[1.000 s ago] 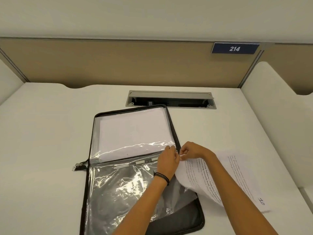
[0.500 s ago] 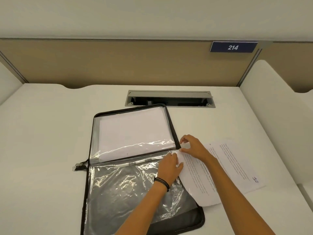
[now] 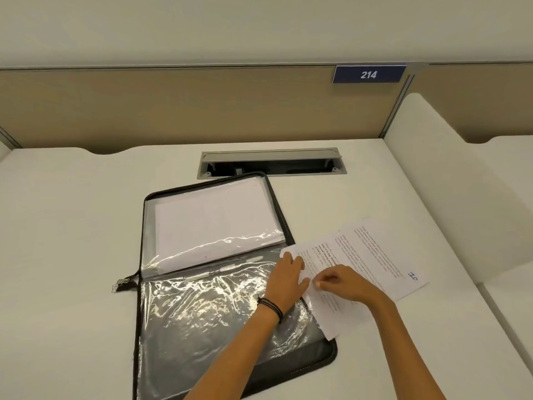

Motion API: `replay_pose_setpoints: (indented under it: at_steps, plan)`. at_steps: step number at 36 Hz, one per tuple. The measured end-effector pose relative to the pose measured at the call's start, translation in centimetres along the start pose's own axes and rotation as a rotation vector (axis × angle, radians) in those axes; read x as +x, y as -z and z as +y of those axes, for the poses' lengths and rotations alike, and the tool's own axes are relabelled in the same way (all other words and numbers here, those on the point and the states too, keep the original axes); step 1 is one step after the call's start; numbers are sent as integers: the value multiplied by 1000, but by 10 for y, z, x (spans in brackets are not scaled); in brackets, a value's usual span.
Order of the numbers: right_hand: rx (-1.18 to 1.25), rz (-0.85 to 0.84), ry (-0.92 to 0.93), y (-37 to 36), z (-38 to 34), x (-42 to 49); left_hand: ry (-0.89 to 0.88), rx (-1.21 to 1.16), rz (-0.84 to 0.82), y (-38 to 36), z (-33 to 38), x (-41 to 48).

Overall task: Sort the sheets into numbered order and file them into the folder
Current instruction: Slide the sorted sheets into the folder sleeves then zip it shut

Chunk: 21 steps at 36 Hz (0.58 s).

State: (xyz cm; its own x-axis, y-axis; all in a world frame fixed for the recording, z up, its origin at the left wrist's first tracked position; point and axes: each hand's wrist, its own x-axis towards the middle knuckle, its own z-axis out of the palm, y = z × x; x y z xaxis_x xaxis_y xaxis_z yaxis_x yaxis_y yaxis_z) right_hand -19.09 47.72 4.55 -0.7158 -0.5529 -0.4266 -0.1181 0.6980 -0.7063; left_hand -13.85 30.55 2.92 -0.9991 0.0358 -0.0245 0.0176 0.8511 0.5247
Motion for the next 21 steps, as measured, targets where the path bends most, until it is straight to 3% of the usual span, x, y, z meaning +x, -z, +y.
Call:
replay_pose_setpoints:
  at_steps: [12,17,21]
  plan:
    - [-244,-292,-3,-31,14,-51,-267,51,-455,13,-2,-5]
    - [-260,-166,56,-44,22,-56,-324,83,-549,21,3,-6]
    - [-9,-14,121,-47,20,-61,-345,62,-559,24,6,-8]
